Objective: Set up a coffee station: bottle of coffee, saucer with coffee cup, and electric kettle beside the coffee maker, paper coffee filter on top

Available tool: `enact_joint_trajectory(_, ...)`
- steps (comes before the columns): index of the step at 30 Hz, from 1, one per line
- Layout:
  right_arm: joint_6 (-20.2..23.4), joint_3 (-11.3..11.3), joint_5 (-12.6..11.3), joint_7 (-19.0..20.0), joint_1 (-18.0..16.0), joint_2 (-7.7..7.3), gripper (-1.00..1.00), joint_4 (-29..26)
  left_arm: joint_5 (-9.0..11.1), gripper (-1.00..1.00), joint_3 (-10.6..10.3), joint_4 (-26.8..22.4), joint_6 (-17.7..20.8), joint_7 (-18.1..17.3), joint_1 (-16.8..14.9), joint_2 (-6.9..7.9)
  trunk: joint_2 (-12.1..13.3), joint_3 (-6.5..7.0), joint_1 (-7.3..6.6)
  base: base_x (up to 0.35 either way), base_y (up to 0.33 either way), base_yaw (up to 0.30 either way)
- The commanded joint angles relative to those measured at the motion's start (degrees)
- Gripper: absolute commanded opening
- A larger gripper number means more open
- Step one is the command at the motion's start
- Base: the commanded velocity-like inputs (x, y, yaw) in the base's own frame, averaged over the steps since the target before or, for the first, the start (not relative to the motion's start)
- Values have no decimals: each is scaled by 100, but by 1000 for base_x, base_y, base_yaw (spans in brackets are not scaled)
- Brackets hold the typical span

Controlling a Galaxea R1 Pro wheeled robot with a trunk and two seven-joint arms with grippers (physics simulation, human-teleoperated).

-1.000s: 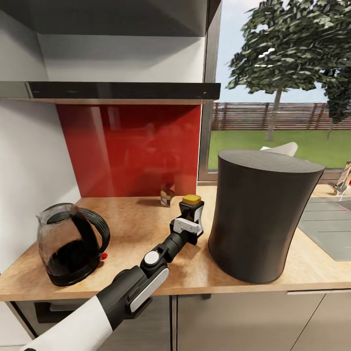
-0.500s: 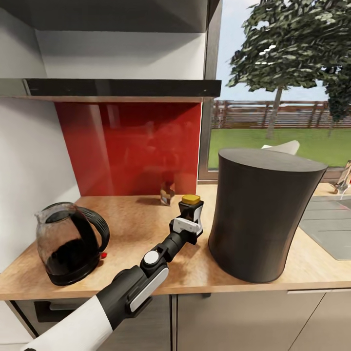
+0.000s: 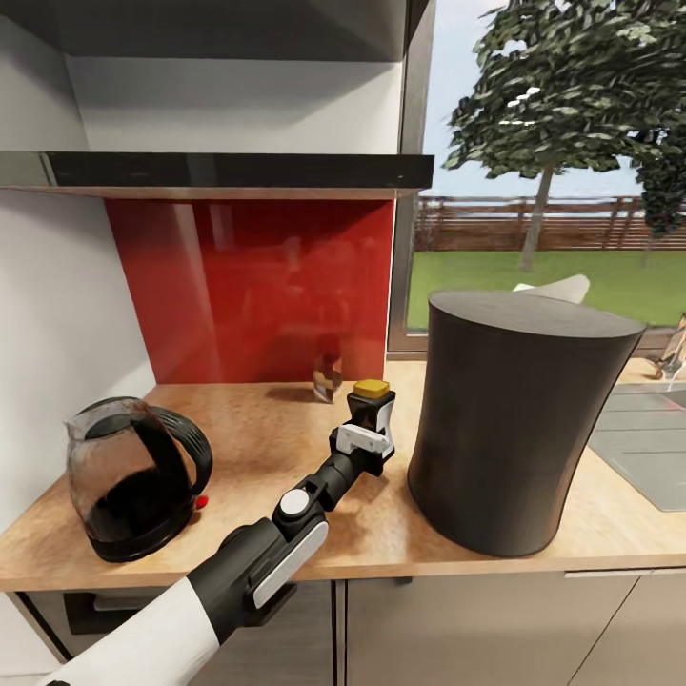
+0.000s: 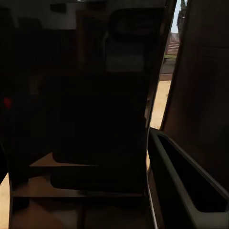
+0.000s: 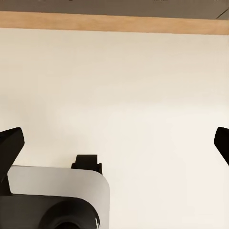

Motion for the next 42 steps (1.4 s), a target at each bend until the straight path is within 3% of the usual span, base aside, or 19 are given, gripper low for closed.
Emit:
enact_joint_trajectory(1,-18,10,8,-1,-4,-2,100,5,45,-100,-24,0,-26,36,-9,3,-4,-6,0,16,0,0)
enact_joint_trajectory(25,-18,10,5,-1,-4,-2,100,5,45,-100,-23,0,-26,27,-9,3,-4,-11,0,25,-17,0)
enact_joint_trajectory(42,-18,10,5,-1,-4,-2,100,5,45,-100,-39,15,-17,23,-9,-1,-4,-137,0,0,0,0)
